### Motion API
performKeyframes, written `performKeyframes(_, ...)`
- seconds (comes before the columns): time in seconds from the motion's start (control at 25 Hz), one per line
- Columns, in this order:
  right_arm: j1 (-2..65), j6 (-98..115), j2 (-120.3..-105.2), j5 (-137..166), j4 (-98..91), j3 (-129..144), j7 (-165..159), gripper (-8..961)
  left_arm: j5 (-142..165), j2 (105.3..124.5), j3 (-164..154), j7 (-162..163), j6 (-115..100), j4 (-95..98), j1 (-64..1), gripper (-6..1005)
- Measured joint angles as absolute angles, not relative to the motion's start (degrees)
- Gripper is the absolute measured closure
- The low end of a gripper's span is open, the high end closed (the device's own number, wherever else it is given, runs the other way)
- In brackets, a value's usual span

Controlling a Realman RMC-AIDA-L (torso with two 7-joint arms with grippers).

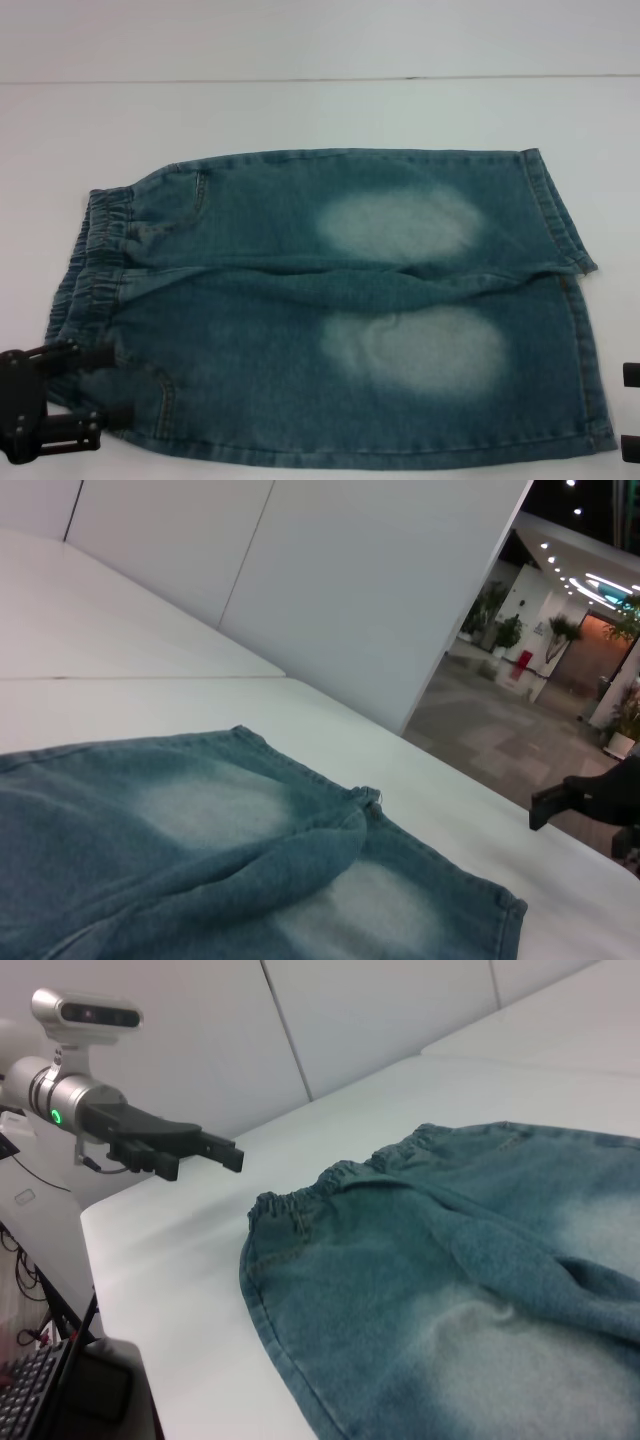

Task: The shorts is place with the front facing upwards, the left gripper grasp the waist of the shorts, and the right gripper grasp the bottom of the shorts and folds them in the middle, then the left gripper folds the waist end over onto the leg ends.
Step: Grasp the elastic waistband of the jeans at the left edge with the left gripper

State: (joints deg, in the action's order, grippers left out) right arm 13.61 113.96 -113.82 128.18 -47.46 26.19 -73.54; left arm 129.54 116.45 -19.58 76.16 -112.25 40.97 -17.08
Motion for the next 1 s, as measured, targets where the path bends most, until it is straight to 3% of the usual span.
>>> performKeyframes(0.6,14.74,113.79,-114.71,127.15,-47.46,26.06,-72.64,24,130.87,116.45,-19.53,78.07,-110.32,41.8,-17.61,126)
performKeyframes(1.0,15.69,113.62,-115.08,126.73,-47.46,26.01,-73.12,25,136.63,116.2,-19.6,89.65,-104.62,53.72,-19.25,127)
